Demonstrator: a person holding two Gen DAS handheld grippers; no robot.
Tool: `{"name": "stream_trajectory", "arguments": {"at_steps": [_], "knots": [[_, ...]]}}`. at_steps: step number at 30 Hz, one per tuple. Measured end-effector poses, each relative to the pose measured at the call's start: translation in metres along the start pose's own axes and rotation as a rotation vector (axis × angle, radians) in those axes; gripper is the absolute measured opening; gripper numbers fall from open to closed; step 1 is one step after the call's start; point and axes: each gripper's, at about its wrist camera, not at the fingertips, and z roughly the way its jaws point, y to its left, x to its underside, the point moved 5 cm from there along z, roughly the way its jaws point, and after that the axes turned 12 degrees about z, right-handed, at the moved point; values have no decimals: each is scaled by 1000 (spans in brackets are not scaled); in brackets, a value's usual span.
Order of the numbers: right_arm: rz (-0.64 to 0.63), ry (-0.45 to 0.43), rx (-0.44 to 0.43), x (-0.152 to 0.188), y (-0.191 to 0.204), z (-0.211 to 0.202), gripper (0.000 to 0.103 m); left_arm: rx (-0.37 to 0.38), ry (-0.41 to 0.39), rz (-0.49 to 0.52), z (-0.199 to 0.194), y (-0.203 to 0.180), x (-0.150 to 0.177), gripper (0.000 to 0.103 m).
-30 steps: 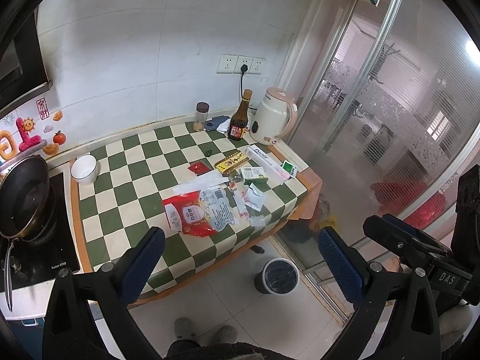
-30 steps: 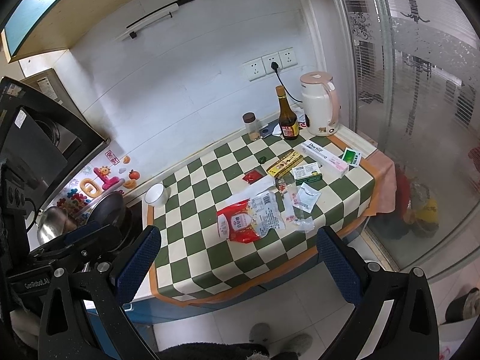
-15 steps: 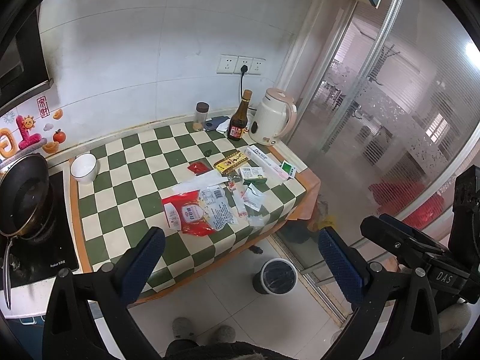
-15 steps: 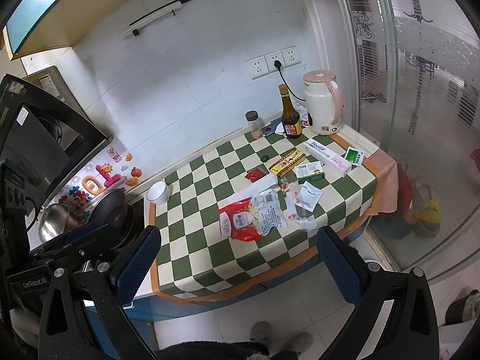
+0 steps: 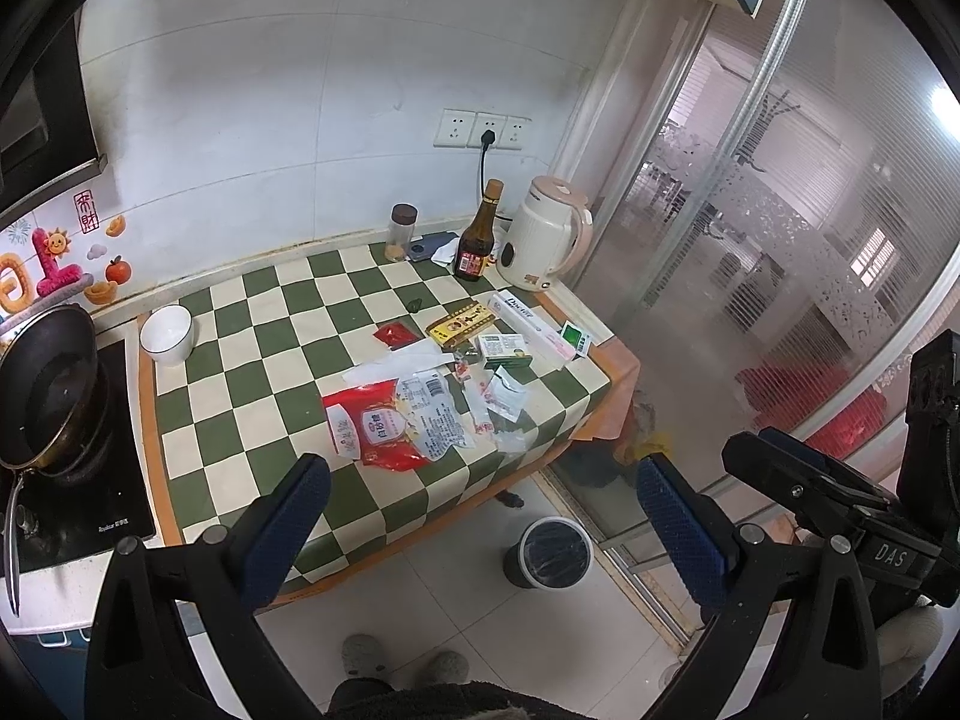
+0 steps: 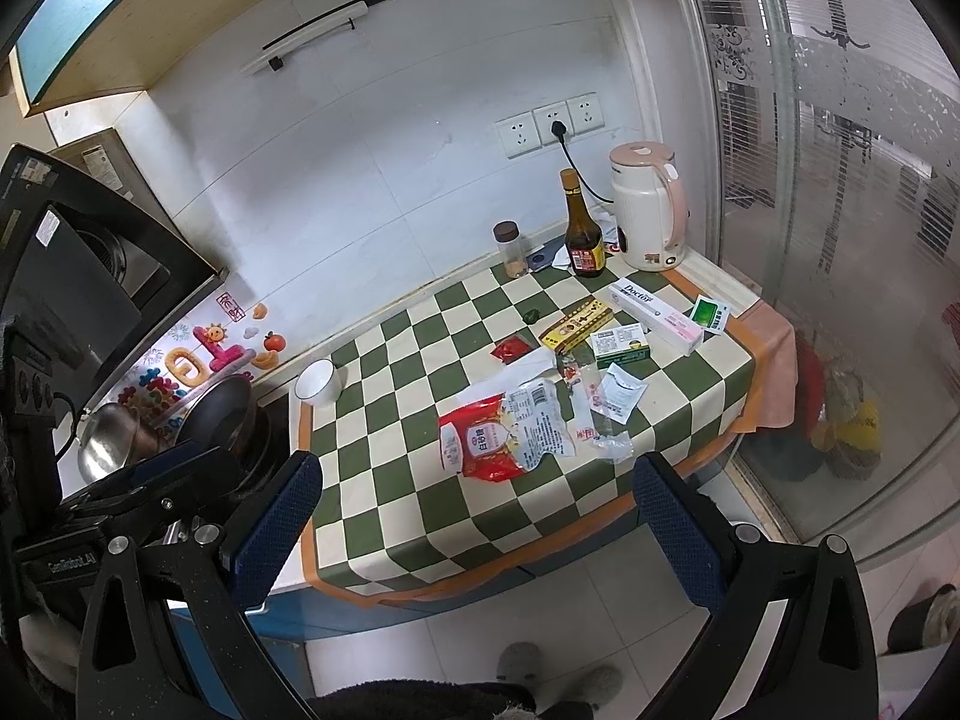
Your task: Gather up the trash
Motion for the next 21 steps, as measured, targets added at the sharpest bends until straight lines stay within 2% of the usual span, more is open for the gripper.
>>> {"name": "stream_trajectory", "arguments": {"at_steps": [1,18,21], "knots": [[1,1,0,0,1,0,103,-2,1,-1,5,5,-10,103],[-5,2,-11,4,2,-1,103,-2,2,-2,5,3,-9,103],[-2,1,-6,5,1,-1,103,-45,8,3,7,2,-10,103]]}}
